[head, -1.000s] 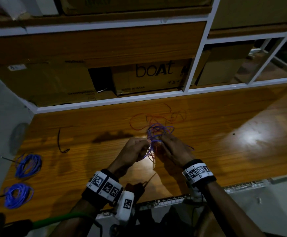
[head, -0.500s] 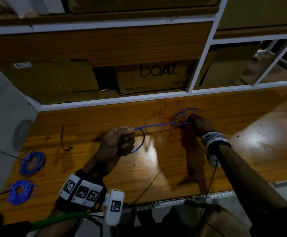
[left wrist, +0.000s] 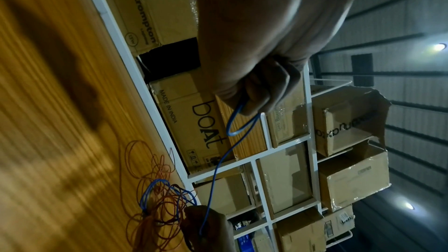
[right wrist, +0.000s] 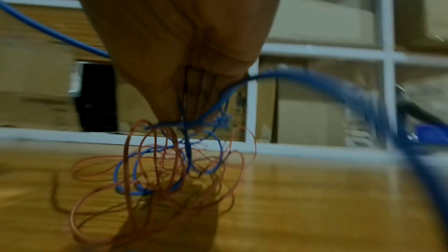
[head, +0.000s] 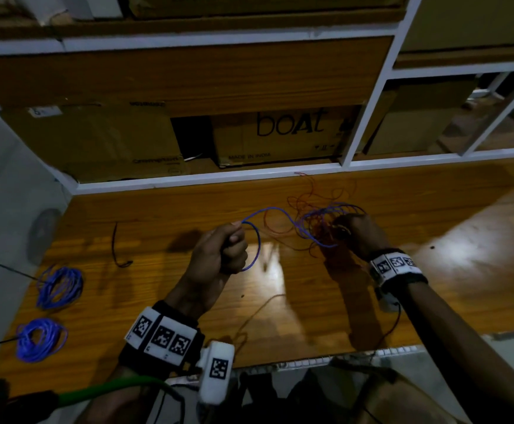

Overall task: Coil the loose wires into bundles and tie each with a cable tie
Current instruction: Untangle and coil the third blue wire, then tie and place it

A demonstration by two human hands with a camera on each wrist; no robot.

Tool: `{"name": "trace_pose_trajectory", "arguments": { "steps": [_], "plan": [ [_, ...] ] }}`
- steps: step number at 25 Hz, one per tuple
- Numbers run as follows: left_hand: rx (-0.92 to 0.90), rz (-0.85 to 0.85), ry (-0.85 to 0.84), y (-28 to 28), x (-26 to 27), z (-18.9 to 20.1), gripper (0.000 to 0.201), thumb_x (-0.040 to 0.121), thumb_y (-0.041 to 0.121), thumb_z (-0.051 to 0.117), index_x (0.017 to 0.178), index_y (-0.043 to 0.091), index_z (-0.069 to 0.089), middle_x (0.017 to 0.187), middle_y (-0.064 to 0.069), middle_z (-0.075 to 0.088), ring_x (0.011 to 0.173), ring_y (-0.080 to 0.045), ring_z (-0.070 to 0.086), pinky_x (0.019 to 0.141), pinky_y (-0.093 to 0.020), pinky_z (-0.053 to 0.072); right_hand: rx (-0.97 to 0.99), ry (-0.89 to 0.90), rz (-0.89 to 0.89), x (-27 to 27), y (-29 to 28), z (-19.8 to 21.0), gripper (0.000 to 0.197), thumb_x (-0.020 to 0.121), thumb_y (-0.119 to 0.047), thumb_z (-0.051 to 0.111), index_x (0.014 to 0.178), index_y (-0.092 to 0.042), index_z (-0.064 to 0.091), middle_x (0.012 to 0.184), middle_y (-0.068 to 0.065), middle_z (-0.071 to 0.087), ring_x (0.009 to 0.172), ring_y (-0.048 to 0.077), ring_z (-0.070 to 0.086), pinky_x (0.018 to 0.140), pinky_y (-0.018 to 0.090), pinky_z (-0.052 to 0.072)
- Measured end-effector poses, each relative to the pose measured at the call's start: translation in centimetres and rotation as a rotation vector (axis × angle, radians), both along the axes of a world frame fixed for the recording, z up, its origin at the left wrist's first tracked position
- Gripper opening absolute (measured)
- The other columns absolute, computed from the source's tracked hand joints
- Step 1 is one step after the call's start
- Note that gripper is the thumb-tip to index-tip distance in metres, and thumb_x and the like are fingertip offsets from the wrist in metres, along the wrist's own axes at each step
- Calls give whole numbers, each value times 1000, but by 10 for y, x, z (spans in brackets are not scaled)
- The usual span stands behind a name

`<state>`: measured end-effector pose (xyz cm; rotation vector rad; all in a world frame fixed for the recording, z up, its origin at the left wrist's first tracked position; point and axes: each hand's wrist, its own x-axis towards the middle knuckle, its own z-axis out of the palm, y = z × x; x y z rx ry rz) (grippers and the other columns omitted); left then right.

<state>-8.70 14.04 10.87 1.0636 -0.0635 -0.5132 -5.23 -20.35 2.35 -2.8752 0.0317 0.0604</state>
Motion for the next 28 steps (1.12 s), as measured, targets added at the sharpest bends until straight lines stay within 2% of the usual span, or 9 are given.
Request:
{"name": "trace_pose_trajectory", "arguments": {
  "steps": [2,5,6,9,11,15,18,24,28],
  "plan": [
    [-58,30,53,0,1,-2,32,99,30,42,69,18,42,53,8,25,43,-7,18,51,-30,10,27,-41,66,-15,4,9,33,83,-8,74,115,-16,72,116,11,73,106,33,69,83,46,57],
    [-157,31,118,-1,5,-6,29,97,31,42,71,18,41,52,8,27,42,-6,20,53,-30,10,230,-33,101,-42,31,25,35,83,-6,74,115,-20,73,117,-3,72,108,11,67,78,11,51],
    [-169,27,127,-2,7,-8,28,96,31,43,71,18,42,51,9,27,41,-6,21,53,-30,9,309,8,104,-49,44,26,33,88,-13,71,120,-19,70,118,-1,71,106,9,68,72,7,48],
    [-190,12,142,-7,11,-11,28,96,30,43,71,18,43,51,9,27,40,-5,22,53,-30,8,201,-67,244,-62,78,11,44,95,-52,47,129,-27,59,107,5,74,93,25,71,70,34,54],
    [-238,-26,157,-9,13,-12,30,99,30,42,72,19,45,51,9,28,40,-5,21,53,-29,8,266,-135,232,-60,95,0,29,102,-45,43,120,-29,58,89,2,73,81,28,69,65,43,50],
    [-377,-99,193,-16,17,-6,33,105,31,35,78,17,47,53,7,30,45,-8,19,50,-25,15,427,-269,81,-47,115,1,19,105,-36,43,99,-26,58,70,-4,60,73,29,65,57,40,39],
    [-298,1,74,-23,20,-3,27,106,30,34,87,14,47,60,3,35,50,-10,29,50,-22,30,437,-247,135,-52,119,7,10,105,-36,47,95,-39,47,64,-15,46,71,20,61,55,34,35],
    [-132,186,-16,-44,26,-27,23,106,25,39,102,10,55,71,-2,61,58,-10,47,59,-23,38,391,-145,405,-67,117,-3,30,106,-41,33,114,-29,59,100,-14,53,92,14,57,72,37,47],
    [401,101,-408,-57,18,-47,29,109,23,38,101,2,57,81,-1,71,64,-12,54,61,-22,43,416,-157,449,-61,108,2,31,104,-34,38,114,-20,64,100,-7,52,92,20,55,73,43,47]
  ]
}}
